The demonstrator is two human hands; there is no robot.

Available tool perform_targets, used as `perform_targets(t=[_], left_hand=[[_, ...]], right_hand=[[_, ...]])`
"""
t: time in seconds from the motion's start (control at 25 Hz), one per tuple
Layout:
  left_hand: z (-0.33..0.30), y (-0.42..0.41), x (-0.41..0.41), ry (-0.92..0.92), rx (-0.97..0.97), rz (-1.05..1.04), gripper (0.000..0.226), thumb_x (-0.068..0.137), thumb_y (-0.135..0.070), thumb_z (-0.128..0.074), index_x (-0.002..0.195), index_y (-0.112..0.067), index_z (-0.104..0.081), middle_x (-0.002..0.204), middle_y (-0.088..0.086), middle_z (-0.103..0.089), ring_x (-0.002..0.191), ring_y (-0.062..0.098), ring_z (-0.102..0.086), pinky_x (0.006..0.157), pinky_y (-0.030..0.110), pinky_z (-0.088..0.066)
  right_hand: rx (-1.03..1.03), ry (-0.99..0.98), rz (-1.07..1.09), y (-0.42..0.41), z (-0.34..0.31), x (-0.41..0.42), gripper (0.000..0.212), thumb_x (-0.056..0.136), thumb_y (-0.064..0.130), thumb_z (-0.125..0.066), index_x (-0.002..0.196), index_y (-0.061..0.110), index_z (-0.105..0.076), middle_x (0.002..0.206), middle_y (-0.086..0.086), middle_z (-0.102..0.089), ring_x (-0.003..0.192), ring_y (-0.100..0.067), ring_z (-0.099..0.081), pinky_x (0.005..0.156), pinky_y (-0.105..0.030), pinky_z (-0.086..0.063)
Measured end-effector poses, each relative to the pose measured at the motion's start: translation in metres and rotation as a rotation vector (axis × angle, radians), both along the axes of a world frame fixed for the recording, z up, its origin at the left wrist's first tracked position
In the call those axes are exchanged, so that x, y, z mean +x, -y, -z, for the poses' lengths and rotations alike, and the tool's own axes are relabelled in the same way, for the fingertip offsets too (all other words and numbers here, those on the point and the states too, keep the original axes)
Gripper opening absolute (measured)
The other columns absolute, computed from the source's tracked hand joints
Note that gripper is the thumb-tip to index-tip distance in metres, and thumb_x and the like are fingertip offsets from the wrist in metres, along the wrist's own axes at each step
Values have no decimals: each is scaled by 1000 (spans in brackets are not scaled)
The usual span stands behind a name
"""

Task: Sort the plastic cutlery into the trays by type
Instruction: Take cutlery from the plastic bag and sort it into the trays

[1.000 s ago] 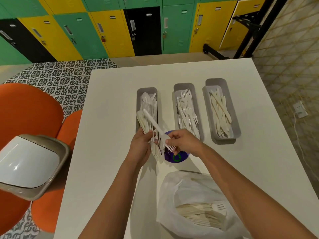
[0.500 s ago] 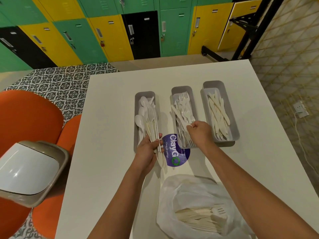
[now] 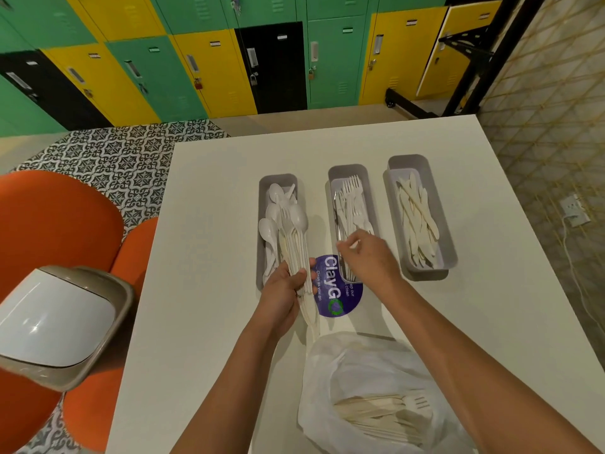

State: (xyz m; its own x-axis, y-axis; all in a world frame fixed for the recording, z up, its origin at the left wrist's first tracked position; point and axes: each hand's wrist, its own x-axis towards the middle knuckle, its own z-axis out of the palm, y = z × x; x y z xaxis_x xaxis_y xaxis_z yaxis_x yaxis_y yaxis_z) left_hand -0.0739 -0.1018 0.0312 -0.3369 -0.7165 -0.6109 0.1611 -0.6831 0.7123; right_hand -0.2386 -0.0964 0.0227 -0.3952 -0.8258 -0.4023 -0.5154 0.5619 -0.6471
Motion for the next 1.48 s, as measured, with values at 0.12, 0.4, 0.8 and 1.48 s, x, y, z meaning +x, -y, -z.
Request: perform_targets(t=[0.12, 0.4, 0.8, 1.48], left_hand=[[1, -6, -4, 48, -52, 40, 30, 98, 2, -37, 120, -7, -54, 88, 9, -68, 75, 17, -65, 69, 28, -55], [9, -12, 1, 144, -122, 64, 34, 98, -1, -39, 126, -12, -53, 111, 17, -65, 93, 26, -64, 79, 36, -54], [11, -5, 29, 227, -107, -117, 23, 96, 0, -42, 99, -14, -60, 85, 5, -64, 73, 16, -60, 66, 29, -49], [22, 5, 43, 203, -93, -42, 26, 98, -7, -44, 121, -16, -52, 107, 9, -69, 95, 26, -68, 68, 28, -53]], right_hand=[[-40, 425, -37, -3, -7, 28, 15, 88, 31, -61, 91, 16, -61, 76, 4, -60, 59, -3, -56, 56, -14, -45], [-61, 646, 126, -4, -3, 42, 4, 86, 9, -65, 88, 11, -62, 70, -2, -61, 58, -15, -58, 51, -23, -49], [-36, 498, 201, 21, 9, 58, 9, 87, 5, -57, 82, 12, -58, 72, -4, -60, 53, -14, -56, 44, -21, -49], [-34, 512, -125, 33, 13, 89, 11, 85, 15, -66, 89, 5, -67, 67, 2, -59, 52, -9, -56, 56, -24, -50]])
